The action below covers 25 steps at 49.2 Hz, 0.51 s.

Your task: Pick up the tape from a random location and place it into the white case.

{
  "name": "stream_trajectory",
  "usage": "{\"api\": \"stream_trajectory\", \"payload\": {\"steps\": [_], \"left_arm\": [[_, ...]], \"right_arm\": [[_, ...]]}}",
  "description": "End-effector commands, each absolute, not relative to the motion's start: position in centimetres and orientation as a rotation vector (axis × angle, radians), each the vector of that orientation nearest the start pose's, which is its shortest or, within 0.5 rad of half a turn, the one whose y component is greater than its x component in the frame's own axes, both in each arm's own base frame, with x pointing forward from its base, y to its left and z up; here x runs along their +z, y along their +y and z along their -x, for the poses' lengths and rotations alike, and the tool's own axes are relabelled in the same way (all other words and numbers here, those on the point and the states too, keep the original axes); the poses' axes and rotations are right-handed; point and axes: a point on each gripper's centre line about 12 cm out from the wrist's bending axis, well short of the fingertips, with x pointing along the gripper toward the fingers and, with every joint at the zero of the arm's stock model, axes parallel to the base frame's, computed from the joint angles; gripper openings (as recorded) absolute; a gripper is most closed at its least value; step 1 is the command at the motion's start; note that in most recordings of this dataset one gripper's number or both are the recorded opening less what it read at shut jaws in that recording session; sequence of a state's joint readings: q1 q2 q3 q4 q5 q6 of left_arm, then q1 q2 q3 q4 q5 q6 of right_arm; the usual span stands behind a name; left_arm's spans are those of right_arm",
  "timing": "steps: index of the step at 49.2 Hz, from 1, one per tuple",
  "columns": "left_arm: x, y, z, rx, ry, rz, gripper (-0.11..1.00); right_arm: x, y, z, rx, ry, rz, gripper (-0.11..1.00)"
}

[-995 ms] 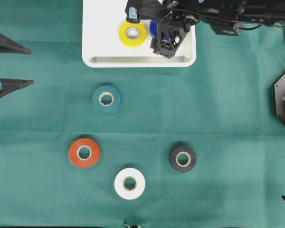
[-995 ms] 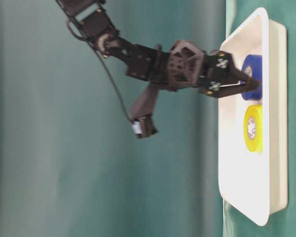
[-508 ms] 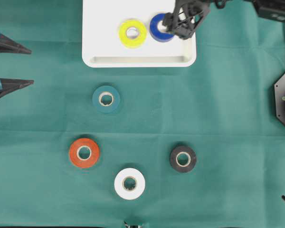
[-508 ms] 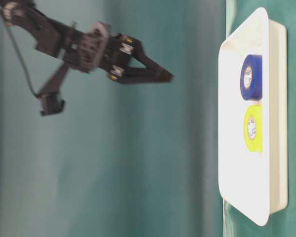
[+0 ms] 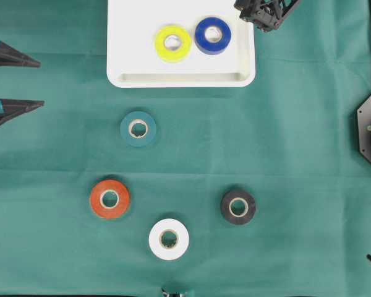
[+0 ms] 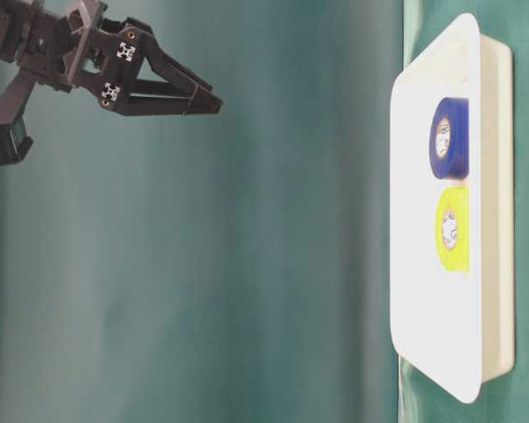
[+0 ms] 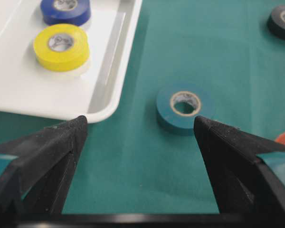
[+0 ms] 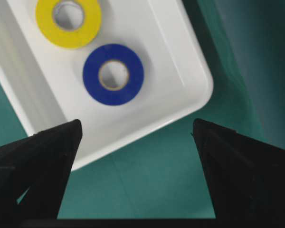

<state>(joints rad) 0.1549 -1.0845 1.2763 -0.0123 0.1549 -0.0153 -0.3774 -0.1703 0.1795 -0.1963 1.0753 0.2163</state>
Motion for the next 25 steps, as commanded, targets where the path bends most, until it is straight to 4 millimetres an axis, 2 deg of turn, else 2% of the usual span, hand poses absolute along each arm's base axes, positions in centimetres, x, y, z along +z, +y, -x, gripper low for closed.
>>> {"api": "stream_trajectory", "payload": {"steps": [1,8,14,18,25], "left_arm": [[22.5,2.7,-16.8,0.160,0.341,0.056,0.98],[22.5,2.7,-16.8,0.160,0.340,0.058,0.98],[22.5,2.7,-16.8,0.160,0.340,0.058,0.98],[22.5,2.7,-16.8,0.160,0.342,0.058,0.98],[22.5,2.7,-16.8,0.160,0.340,0.058,0.98]], "right_arm": [[34.4,-15.3,-32.9,-0.565,0.997,-0.211,0.90],[34.4,-15.1,-33.1,-0.559,0.989,-0.208,0.90],[34.4,-13.9,-33.6,-0.527,0.992,-0.200,0.90],[34.3,-12.5,-34.3,-0.489,0.989,-0.184,0.90],[34.1,-8.8,-35.9,-0.412,0.970,-0.176,0.90]]}}
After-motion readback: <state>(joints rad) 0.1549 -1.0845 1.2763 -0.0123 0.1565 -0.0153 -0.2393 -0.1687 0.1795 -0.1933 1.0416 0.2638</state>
